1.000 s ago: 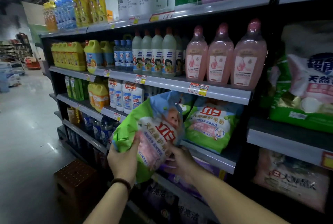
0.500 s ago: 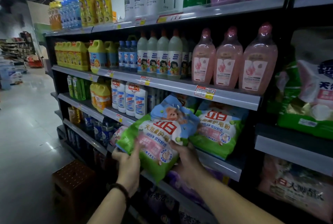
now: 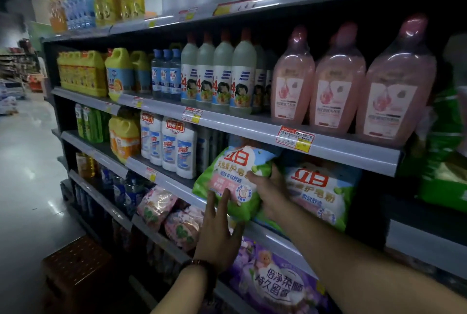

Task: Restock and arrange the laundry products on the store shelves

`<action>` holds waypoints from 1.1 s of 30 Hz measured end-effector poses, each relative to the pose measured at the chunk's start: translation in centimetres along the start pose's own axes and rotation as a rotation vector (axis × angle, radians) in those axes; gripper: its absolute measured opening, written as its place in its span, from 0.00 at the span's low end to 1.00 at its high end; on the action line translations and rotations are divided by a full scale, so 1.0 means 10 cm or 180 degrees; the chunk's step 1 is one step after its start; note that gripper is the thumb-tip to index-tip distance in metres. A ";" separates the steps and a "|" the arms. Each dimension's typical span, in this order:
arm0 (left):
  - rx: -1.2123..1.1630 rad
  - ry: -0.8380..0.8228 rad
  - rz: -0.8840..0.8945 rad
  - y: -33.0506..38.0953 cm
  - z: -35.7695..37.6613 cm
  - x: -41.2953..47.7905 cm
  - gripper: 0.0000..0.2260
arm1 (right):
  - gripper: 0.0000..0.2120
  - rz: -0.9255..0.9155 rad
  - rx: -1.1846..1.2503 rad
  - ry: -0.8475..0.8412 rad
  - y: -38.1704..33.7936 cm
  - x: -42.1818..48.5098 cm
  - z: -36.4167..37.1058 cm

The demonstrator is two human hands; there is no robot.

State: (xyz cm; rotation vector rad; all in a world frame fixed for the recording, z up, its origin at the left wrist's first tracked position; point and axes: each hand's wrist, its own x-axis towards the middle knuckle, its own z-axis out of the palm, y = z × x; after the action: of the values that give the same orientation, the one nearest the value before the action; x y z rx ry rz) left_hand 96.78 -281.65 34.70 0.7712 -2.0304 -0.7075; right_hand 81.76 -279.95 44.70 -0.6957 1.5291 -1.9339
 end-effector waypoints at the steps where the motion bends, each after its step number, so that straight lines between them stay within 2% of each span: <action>1: 0.0024 -0.0057 0.0001 -0.01 0.04 0.11 0.37 | 0.19 -0.0058 -0.0059 0.0061 -0.04 0.10 -0.02; 5: 0.0283 -0.0294 -0.0186 0.03 0.21 0.44 0.41 | 0.15 -0.0180 -0.0455 0.0365 -0.04 0.33 -0.02; 7: 0.0547 -0.0450 -0.0412 0.05 0.28 0.52 0.43 | 0.17 -0.0361 -0.1037 0.0436 0.03 0.36 0.02; 10: 0.1195 -0.0733 -0.0620 0.06 0.30 0.52 0.41 | 0.30 -0.0388 -0.1635 0.0333 0.13 0.34 0.09; 12: 0.1349 -0.0807 -0.0725 0.06 0.28 0.53 0.38 | 0.40 -0.0191 -0.1849 0.0261 0.13 0.30 0.14; 14: 0.1450 -0.0864 -0.0771 0.08 0.26 0.55 0.37 | 0.44 -0.0045 -0.2205 0.0390 0.13 0.22 0.17; 18: 0.1567 -0.0996 -0.0837 0.11 0.30 0.54 0.37 | 0.41 -0.0322 -0.2829 0.0675 0.26 -0.06 0.18; 21: 0.1579 -0.0994 -0.0901 0.11 0.34 0.57 0.37 | 0.34 -0.0548 -0.3189 0.0550 0.25 0.02 0.12; 24: 0.1508 -0.1034 -0.1005 0.10 0.38 0.60 0.38 | 0.28 -0.0489 -0.3369 0.0345 0.15 0.12 0.06; 27: 0.1363 -0.1134 -0.1095 0.09 0.36 0.61 0.39 | 0.37 -0.0273 -0.3315 0.0105 0.15 -0.02 0.06; 29: 0.1263 -0.1205 -0.1130 0.09 0.31 0.60 0.39 | 0.38 -0.0282 -0.3206 0.0043 0.15 -0.18 0.04; 33: 0.1319 -0.1350 -0.0991 0.14 0.17 0.45 0.34 | 0.23 -0.0877 -0.2999 -0.0083 0.17 -0.58 -0.19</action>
State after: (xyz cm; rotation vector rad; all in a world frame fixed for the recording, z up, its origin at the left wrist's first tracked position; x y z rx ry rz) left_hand 92.84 -283.70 37.09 1.2850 -2.5158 -0.6699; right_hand 84.68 -274.79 42.33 -1.3540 2.4233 -1.2632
